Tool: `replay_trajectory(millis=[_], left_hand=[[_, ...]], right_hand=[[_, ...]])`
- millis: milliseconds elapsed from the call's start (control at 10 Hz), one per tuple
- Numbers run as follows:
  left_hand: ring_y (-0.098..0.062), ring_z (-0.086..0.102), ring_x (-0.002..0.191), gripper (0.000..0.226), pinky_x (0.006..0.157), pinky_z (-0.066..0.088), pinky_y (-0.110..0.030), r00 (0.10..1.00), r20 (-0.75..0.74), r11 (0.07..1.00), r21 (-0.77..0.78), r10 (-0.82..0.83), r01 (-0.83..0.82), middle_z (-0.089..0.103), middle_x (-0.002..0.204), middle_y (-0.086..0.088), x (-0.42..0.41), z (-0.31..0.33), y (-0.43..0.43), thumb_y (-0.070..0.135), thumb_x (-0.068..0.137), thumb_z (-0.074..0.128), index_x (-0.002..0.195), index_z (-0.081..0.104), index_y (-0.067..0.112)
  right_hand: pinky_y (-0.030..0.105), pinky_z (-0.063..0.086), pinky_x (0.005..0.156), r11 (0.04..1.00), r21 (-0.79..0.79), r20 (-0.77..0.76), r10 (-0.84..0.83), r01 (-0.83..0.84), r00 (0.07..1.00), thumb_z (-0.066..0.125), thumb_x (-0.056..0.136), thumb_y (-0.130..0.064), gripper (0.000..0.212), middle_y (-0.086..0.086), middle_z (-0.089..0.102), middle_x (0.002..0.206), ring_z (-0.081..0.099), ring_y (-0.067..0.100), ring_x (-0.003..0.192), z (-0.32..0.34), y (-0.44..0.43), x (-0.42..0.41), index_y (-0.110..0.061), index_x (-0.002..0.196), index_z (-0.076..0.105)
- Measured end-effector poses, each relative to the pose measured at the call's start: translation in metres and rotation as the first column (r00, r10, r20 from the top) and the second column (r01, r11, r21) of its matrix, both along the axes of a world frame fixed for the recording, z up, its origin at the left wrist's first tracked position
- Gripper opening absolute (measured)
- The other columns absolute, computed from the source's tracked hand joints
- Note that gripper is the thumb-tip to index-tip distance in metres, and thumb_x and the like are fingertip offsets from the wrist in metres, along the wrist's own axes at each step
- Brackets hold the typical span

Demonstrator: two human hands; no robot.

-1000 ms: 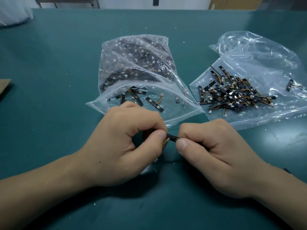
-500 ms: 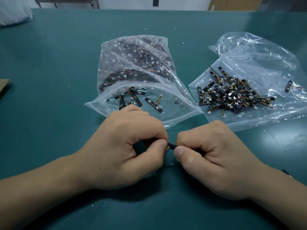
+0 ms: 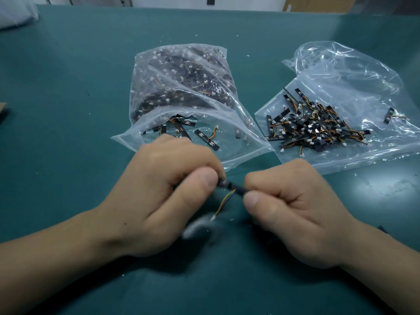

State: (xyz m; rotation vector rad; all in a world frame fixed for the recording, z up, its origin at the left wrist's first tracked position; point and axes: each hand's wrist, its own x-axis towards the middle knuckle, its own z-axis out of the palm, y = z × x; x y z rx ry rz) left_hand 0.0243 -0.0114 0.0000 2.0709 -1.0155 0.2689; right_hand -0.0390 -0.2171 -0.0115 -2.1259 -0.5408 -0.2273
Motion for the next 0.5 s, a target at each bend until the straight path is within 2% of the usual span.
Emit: replay_trajectory(millis=[100,200,300,400,500], left_hand=[[-0.004,0.056,0.092,0.023,0.089,0.039,-0.019,0.983,-0.107,0.987,0.078,0.147,-0.139,0.063,0.094,0.015,0.0089,-0.0076,0.0026,0.026,0.092,0.049,0.102,0.069,0.022],[-0.011,0.049,0.121,0.039,0.106,0.027,-0.03,0.962,-0.048,0.917,0.321,0.267,-0.238,0.059,0.117,0.024,0.0121,-0.0112,0.0005,0.024,0.083,0.046,0.116,0.063,0.037],[-0.016,0.047,0.119,0.042,0.104,0.035,-0.034,0.971,0.019,0.876,0.428,0.236,-0.222,0.059,0.122,0.019,0.0105,-0.0141,0.0001,0.023,0.082,0.04,0.116,0.062,0.035],[-0.018,0.051,0.102,0.04,0.092,0.043,-0.035,0.986,0.051,0.912,0.377,0.157,-0.165,0.062,0.108,0.014,0.0111,-0.0156,0.0011,0.014,0.082,0.041,0.11,0.064,0.029],[-0.018,0.054,0.095,0.041,0.084,0.046,-0.033,0.997,0.03,0.955,0.285,0.077,-0.082,0.062,0.099,0.012,0.0088,-0.0159,0.0005,0.001,0.08,0.047,0.107,0.067,0.024]], right_hand=[[0.015,0.036,0.047,0.919,0.357,-0.076,-0.153,0.17,0.985,0.048,0.109,-0.031,0.022,0.003,0.063,0.067,0.044,0.01,0.044,0.0004,0.0013,0.0016,-0.022,0.106,0.068],[0.015,0.036,0.046,0.875,0.411,-0.175,-0.202,0.258,0.964,0.051,0.105,-0.029,0.026,0.004,0.065,0.064,0.044,0.008,0.042,-0.0061,-0.0028,0.0063,-0.022,0.123,0.068],[0.014,0.037,0.049,0.967,0.167,-0.074,-0.183,0.193,0.98,0.057,0.102,-0.021,0.019,-0.002,0.06,0.055,0.048,0.004,0.045,-0.0075,-0.0017,0.0051,-0.023,0.104,0.075],[0.022,0.042,0.05,0.991,-0.069,-0.005,-0.111,0.111,0.994,0.06,0.101,-0.025,0.017,-0.013,0.058,0.058,0.053,0.011,0.047,-0.0049,0.0028,0.0014,-0.025,0.101,0.077],[0.028,0.046,0.052,0.987,-0.136,0.027,-0.081,0.084,0.996,0.063,0.099,-0.018,0.015,-0.019,0.054,0.057,0.054,0.012,0.048,-0.0031,0.0029,0.0012,-0.021,0.102,0.078]])
